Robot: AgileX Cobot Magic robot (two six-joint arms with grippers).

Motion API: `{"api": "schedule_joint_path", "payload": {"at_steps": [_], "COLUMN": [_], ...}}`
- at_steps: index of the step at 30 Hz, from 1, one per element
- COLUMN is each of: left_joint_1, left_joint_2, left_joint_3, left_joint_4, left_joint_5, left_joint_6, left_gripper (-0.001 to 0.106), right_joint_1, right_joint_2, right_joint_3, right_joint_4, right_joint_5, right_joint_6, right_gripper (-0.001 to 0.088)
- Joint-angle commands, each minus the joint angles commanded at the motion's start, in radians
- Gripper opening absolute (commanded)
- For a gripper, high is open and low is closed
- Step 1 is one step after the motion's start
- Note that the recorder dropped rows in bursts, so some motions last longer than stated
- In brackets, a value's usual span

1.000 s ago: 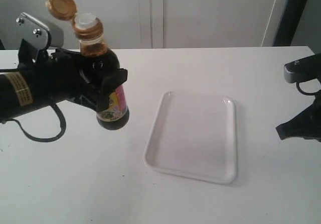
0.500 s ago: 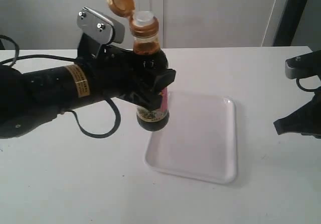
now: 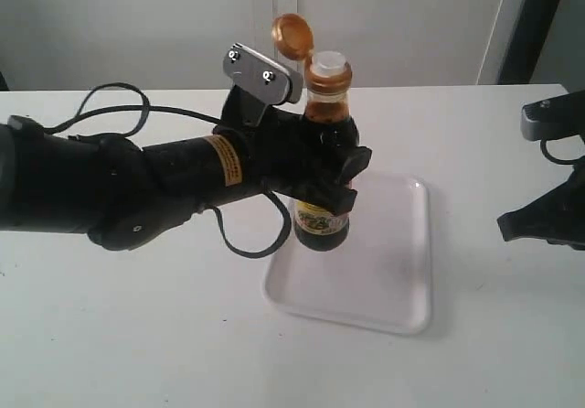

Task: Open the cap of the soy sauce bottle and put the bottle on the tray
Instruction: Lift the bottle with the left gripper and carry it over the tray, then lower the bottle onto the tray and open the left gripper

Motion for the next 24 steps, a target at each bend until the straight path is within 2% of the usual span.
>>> {"api": "schedule_joint_path", "payload": {"at_steps": [15, 24], "left_joint_1": [-0.016, -0.018], "left_joint_2": [0.156, 0.214], "left_joint_3": [-0.140, -0.163], "left_joint_4": [-0.031, -0.072], "left_joint_5": [-0.001, -0.031], "left_joint_6": [0.075, 0.110], "left_gripper": [0.000, 0.000], "right_joint_1": [0.000, 0.000], "right_joint_2": [0.000, 0.000], "right_joint_3": [0.000, 0.000], "right_joint_4": [0.012, 0.012], "right_joint_5": [-0.018, -0.020], "right_joint_6": [0.000, 0.000], "right_gripper": [0.0000, 0.0000]}}
